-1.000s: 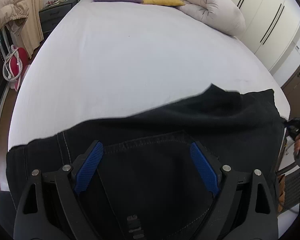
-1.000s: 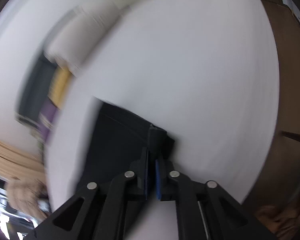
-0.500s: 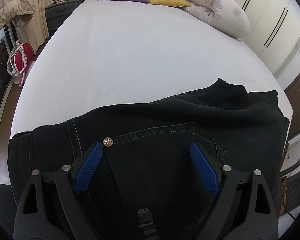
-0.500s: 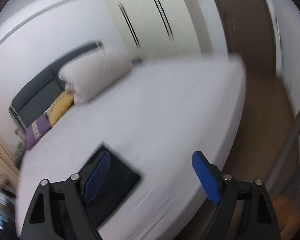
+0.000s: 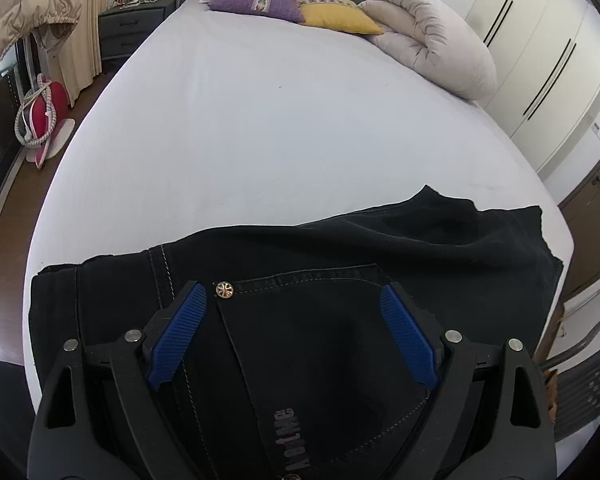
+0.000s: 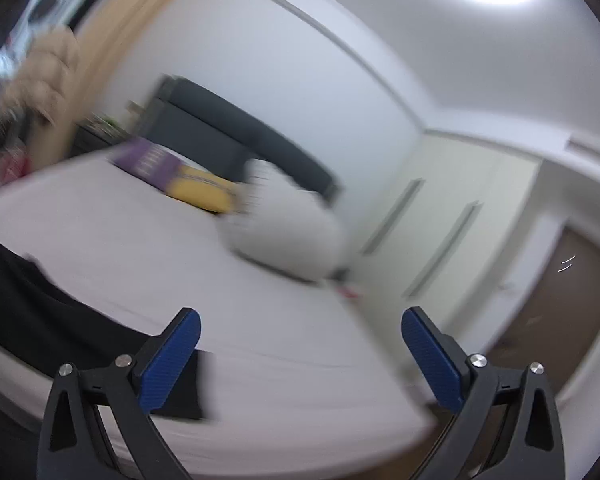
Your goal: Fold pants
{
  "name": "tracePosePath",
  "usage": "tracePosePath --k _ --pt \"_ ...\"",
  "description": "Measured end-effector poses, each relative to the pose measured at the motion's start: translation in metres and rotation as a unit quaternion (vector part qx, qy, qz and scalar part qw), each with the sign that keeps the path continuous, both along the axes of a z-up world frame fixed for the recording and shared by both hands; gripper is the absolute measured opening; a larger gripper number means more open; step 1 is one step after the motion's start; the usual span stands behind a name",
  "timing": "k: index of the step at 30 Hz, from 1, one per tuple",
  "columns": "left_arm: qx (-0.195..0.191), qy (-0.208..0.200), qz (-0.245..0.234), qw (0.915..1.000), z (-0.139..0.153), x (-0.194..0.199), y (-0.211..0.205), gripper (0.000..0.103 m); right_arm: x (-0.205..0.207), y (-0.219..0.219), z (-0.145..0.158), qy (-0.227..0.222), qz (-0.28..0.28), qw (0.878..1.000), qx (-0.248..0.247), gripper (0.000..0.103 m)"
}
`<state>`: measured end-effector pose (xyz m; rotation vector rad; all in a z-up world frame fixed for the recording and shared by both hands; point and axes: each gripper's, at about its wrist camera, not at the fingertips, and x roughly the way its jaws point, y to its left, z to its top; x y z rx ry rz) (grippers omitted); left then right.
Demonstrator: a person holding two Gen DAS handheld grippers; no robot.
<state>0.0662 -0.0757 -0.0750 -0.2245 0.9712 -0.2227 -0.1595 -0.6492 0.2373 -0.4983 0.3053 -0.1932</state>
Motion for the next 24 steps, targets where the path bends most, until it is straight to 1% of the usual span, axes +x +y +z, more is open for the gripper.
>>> tracePosePath --k 1,2,3,5,7,8,9,11,12,13,14,15,16,17,19,20,21,23,24 --pt "-0.002 0.0 0.002 1.0 0.001 -0.001 0.002 0.089 0.005 0.009 -0.018 -0.001 0.027 0.998 0.052 0.102" --pt "-0.003 0.0 0.003 1.0 0.001 -0.001 0.003 0.089 0.011 0.018 -0.035 -0.001 0.049 0.994 0.098 0.102" --pt "-0.004 0.0 0.007 1.0 0.003 -0.001 0.007 0.089 0.026 0.03 -0.063 0.01 0.068 0.986 0.152 0.102" --pt "0.0 -0.005 0.021 0.9998 0.008 -0.002 0.019 0.089 0.054 0.043 -0.104 0.029 0.064 0.974 0.215 0.098" --pt "-0.001 -0.009 0.036 0.9993 0.012 -0.005 0.033 0.089 0.093 0.044 -0.144 0.051 0.064 0.941 0.328 0.098" --pt "-0.003 -0.009 0.047 0.9989 0.014 -0.007 0.042 0.089 0.105 0.042 -0.157 0.057 0.06 0.93 0.357 0.098" --pt "-0.007 -0.008 0.058 0.9982 0.014 -0.009 0.052 0.089 0.125 0.038 -0.176 0.065 0.034 0.914 0.4 0.098" --pt "-0.015 -0.005 0.079 0.9968 0.013 -0.016 0.068 0.089 0.14 0.028 -0.201 0.081 -0.007 0.896 0.437 0.095" --pt "-0.018 -0.003 0.085 0.9962 0.013 -0.019 0.074 0.089 0.147 0.015 -0.219 0.092 -0.05 0.879 0.466 0.09" --pt "-0.024 -0.002 0.09 0.9956 0.012 -0.023 0.079 0.089 0.149 0.005 -0.229 0.099 -0.073 0.862 0.491 0.086" --pt "-0.028 -0.002 0.091 0.9955 0.012 -0.026 0.08 0.089 0.153 -0.006 -0.239 0.104 -0.09 0.841 0.523 0.085" --pt "-0.034 -0.004 0.087 0.9956 0.012 -0.028 0.08 0.089 0.156 -0.02 -0.253 0.101 -0.1 0.808 0.572 0.085" --pt "-0.039 -0.007 0.078 0.9961 0.012 -0.03 0.075 0.089 0.157 -0.026 -0.258 0.099 -0.104 0.794 0.591 0.082" --pt "-0.041 -0.008 0.071 0.9966 0.012 -0.03 0.073 0.089 0.156 -0.029 -0.261 0.101 -0.106 0.787 0.599 0.081" --pt "-0.041 -0.009 0.046 0.9981 0.012 -0.029 0.059 0.089 0.17 -0.018 -0.263 0.133 -0.083 0.787 0.596 0.076" --pt "-0.037 -0.011 0.036 0.9986 0.011 -0.029 0.052 0.089 0.175 -0.01 -0.262 0.151 -0.063 0.785 0.598 0.075" --pt "-0.031 -0.012 0.03 0.999 0.01 -0.029 0.047 0.089 0.19 0.008 -0.263 0.184 -0.024 0.776 0.602 0.075" --pt "-0.025 -0.01 0.031 0.9992 0.006 -0.029 0.045 0.089 0.213 0.037 -0.262 0.224 0.025 0.769 0.599 0.075" --pt "-0.02 -0.007 0.039 0.999 0.004 -0.029 0.049 0.089 0.229 0.061 -0.269 0.254 0.055 0.766 0.588 0.075"
